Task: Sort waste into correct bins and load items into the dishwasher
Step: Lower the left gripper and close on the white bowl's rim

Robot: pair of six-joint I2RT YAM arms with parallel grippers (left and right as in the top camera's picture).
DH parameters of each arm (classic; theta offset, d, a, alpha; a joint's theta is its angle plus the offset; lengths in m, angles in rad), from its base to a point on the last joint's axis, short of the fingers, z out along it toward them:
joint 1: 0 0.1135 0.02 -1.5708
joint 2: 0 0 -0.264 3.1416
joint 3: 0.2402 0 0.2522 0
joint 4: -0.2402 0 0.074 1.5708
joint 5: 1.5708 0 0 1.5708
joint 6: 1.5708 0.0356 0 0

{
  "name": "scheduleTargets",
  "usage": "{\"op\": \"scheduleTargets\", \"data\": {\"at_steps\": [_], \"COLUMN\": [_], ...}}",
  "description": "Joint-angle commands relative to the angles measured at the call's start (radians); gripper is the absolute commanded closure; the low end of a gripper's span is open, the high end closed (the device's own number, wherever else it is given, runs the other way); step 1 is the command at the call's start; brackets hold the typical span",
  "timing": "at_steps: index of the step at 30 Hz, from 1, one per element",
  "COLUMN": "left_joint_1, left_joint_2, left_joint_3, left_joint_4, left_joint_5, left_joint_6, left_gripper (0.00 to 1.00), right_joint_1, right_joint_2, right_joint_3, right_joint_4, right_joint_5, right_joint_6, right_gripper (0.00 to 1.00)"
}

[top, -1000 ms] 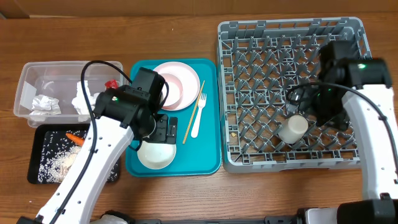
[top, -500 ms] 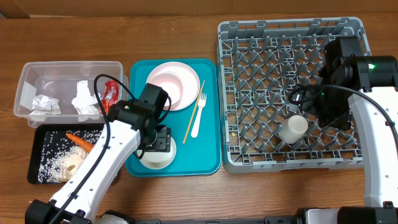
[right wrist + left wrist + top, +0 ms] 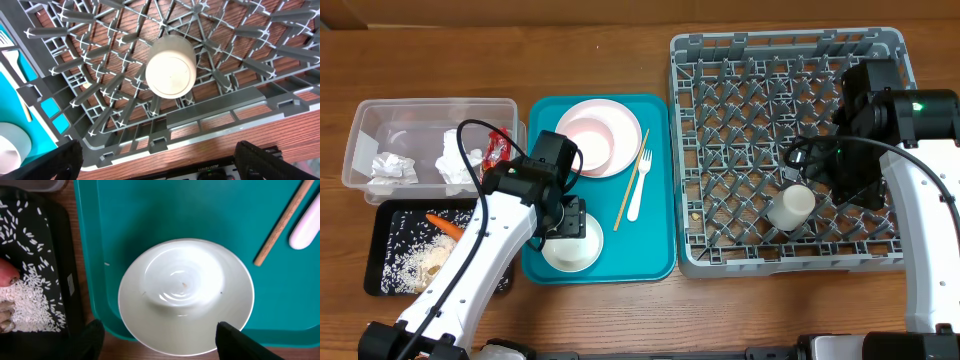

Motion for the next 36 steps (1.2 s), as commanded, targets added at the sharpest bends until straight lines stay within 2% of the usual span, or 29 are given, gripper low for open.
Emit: {"op": "scheduleTargets", "data": {"at_steps": [1,18,36], "left_joint_1": [0.013,0.014,0.019], "left_joint_2": [0.014,0.014,0.014], "left_joint_3": [-0.009,-0.019,-0.195], "left_joint_4": [0.013,0.060,0.186], "left_joint_5": [-0.006,-0.051,-0.050], "left_joint_6": [0.020,0.029,0.040], "left_gripper": [0.27,0.31,0.31], "right_joint_1": [-0.002,-0.002,-0.002], "right_joint_2": [-0.018,-0.018,-0.018], "right_joint_3": [0.015,0.005,0.005], "right_joint_4": [-0.002,0.003,0.008], "right_joint_5": [-0.006,-0.006,-0.006], "right_joint_6": [-0.003,-0.003,-0.003], "right_gripper": [0.00,0.00,0.00]}}
